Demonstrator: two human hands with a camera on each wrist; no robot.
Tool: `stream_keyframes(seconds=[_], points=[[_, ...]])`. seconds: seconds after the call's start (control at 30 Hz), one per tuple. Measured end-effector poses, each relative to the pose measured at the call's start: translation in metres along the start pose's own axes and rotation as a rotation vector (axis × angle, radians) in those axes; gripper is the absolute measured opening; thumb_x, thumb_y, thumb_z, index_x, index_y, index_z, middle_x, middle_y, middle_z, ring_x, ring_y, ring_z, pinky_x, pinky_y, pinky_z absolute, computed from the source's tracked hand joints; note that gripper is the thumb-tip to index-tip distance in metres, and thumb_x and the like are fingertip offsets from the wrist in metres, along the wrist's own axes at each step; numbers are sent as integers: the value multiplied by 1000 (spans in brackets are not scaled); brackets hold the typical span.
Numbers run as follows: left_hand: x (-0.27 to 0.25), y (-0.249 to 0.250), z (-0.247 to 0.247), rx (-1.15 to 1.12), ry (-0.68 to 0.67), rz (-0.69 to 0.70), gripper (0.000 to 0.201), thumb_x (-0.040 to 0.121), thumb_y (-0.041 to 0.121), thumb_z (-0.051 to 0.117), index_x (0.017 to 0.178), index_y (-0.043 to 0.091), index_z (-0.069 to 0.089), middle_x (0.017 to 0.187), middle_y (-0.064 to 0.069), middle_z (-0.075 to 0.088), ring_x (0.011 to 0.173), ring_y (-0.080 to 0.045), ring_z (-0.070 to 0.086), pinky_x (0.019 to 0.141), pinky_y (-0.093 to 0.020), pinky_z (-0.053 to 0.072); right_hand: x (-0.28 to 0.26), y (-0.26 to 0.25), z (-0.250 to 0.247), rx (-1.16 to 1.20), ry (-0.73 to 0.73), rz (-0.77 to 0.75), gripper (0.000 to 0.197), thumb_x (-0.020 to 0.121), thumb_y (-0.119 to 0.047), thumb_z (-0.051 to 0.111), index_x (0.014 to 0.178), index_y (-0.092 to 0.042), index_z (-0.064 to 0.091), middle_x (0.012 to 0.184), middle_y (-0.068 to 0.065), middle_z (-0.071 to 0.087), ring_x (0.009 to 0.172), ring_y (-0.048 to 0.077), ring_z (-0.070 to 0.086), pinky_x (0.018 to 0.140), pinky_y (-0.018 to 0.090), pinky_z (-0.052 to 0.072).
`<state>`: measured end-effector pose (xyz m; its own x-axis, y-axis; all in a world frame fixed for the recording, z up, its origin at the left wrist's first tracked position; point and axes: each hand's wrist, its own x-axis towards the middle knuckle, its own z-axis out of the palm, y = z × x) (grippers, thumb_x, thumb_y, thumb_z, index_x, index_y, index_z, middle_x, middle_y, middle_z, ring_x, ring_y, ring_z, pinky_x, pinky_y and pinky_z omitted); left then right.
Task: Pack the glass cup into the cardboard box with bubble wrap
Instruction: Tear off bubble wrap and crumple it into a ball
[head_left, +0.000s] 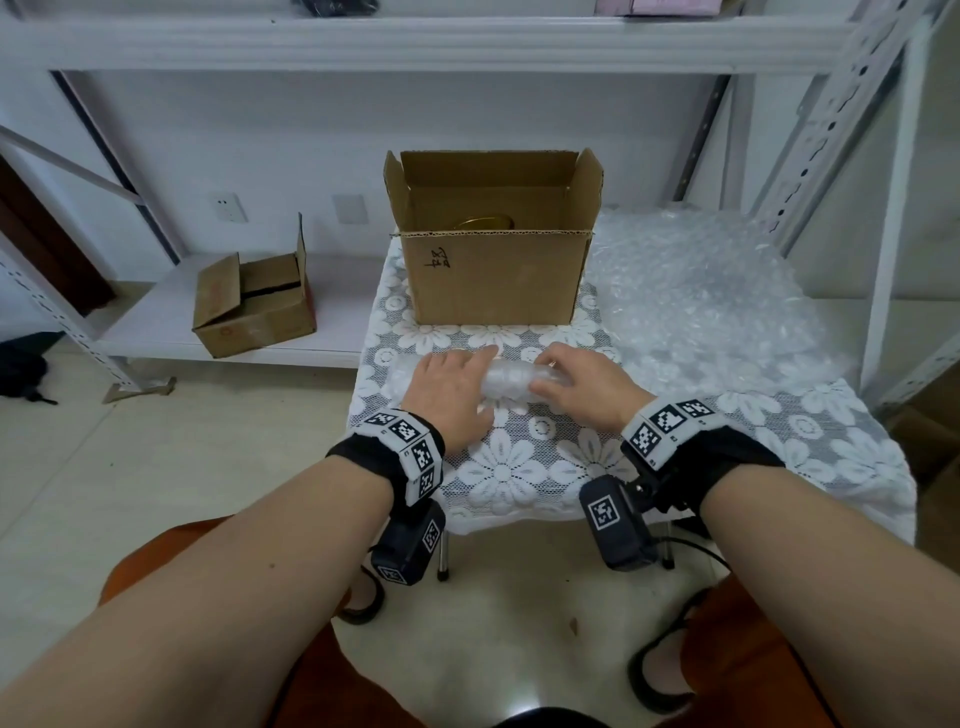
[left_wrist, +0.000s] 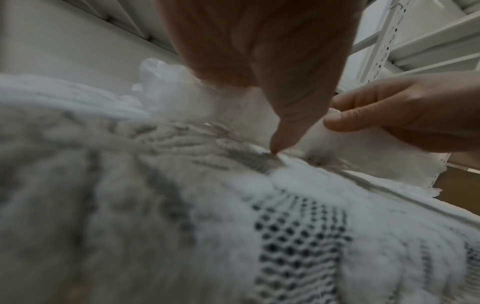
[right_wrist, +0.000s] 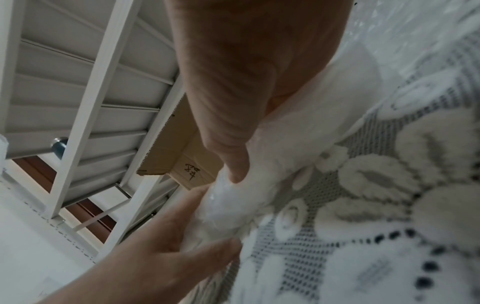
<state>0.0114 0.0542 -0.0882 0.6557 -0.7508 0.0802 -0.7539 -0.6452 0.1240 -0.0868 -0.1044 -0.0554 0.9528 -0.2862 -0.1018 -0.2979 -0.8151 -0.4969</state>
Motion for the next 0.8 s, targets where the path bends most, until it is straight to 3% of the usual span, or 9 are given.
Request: stream_keyframes(seconds=[0.1,0.23,0.37,0.43,0.53,0.6,0.67,0.73,0.8], points=[[7,1,2,-28,41,-46,68,89,32,58,148,25,24,143,-9,42,129,-28,40,112,-44,28,3,-3,-1,80,-17,19,30,93,-34,51,116,-16,56,102,2,61,87,17,57,71,28,42],[14,4,2,6,50,-113,68,85,26,67,143,27,31,138,-6,46,127,-27,44,111,-50,28,3,-6,4,191,-29,23,34,94,-41,49,110,-14,58,100,2,60,90,18,57,78,32,45],[14,4,-1,-13,137,-161,44,87,22,60,129,24,48,122,-5,58,116,-27,52,111,-50,26,2,-5,4,206,-34,-3,42,97,-42,44,124,-11,56,121,6,59,108,21,55,90,33,42],[16,5,-7,-159,182,-165,43,87,18,59,129,24,51,121,-6,58,115,-28,51,108,-50,29,1,-4,1,272,-52,10,50,98,-43,42,136,-12,45,135,5,51,120,20,49,96,30,36],[23,9,-16,-399,282,-150,42,86,11,56,126,24,54,115,-9,58,107,-28,54,96,-48,41,3,-5,-5,475,-29,30,59,94,-50,44,141,-14,39,137,0,48,122,15,48,99,28,37],[28,12,-21,-546,318,-155,41,87,10,54,126,24,54,116,-7,58,105,-25,54,93,-41,44,3,-9,-11,568,-15,44,59,92,-53,46,136,-15,43,129,-1,51,114,13,53,93,28,42],[31,17,-28,-713,342,-167,37,91,10,52,127,20,53,119,-5,60,107,-23,55,92,-35,45,3,-12,-14,649,-12,50,45,90,-51,51,122,-18,51,118,-2,56,99,9,58,79,22,46],[30,24,-38,-903,318,-234,37,93,10,50,129,17,50,122,-4,60,107,-21,56,92,-33,47,3,-14,-13,717,26,55,42,88,-49,57,117,-19,51,114,0,60,95,10,62,77,25,50],[29,28,-44,-1147,214,-350,43,91,6,49,132,20,47,122,-5,57,106,-20,57,91,-36,50,5,-14,-10,719,89,62,52,86,-48,61,125,-16,47,117,3,59,100,15,62,84,31,53]])
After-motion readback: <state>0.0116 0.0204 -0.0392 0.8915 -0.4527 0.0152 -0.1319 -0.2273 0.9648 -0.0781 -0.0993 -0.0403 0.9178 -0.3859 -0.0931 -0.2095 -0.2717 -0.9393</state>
